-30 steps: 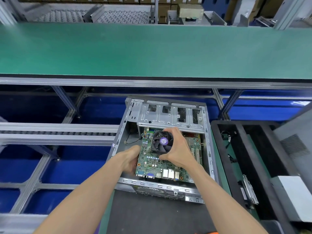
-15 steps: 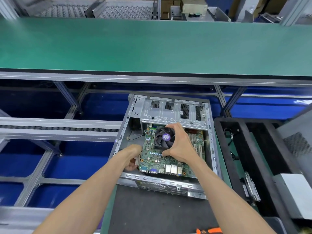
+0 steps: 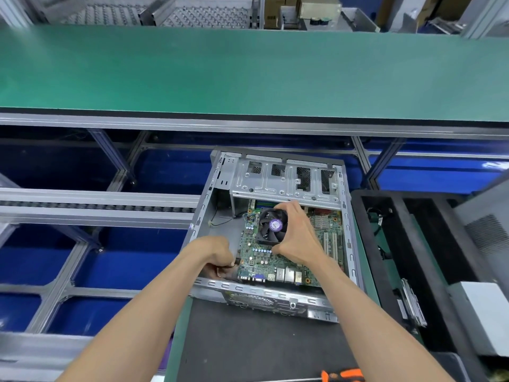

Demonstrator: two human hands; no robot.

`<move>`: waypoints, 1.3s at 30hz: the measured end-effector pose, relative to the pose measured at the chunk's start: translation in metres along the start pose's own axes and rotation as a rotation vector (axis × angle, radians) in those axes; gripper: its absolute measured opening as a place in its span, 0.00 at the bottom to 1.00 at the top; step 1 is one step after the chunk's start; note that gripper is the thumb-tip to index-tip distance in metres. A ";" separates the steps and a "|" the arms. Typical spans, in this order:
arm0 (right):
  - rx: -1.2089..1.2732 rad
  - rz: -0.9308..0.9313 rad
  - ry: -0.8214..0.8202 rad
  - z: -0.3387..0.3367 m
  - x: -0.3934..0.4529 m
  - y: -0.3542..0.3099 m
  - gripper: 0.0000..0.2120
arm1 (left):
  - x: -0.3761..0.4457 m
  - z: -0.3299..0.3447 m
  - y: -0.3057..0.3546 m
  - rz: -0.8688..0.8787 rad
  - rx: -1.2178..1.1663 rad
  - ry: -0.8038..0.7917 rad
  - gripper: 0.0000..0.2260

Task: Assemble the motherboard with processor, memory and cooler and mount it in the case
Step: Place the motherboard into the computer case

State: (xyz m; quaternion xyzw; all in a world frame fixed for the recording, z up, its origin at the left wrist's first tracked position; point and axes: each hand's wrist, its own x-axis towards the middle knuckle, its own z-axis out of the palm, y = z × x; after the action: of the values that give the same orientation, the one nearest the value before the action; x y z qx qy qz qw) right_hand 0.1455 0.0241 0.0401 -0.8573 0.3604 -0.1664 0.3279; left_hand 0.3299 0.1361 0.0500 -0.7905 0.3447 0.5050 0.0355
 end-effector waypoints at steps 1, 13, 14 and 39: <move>-0.007 0.003 0.004 0.001 0.000 0.000 0.38 | -0.002 -0.003 0.000 0.021 0.040 0.000 0.07; -0.143 0.012 0.001 0.017 0.004 0.003 0.44 | 0.000 0.000 -0.001 0.096 0.165 0.023 0.11; -0.146 0.012 -0.002 0.017 0.004 0.003 0.44 | 0.001 0.002 -0.001 0.096 0.166 0.023 0.11; -0.184 -0.068 -0.126 0.026 0.003 -0.004 0.42 | 0.034 0.008 0.008 0.003 -0.229 0.127 0.39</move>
State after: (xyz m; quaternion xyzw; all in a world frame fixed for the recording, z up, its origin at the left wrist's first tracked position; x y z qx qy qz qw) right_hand 0.1635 0.0353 0.0239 -0.9042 0.3236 -0.0892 0.2642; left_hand 0.3280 0.1162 0.0203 -0.8192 0.2877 0.4901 -0.0775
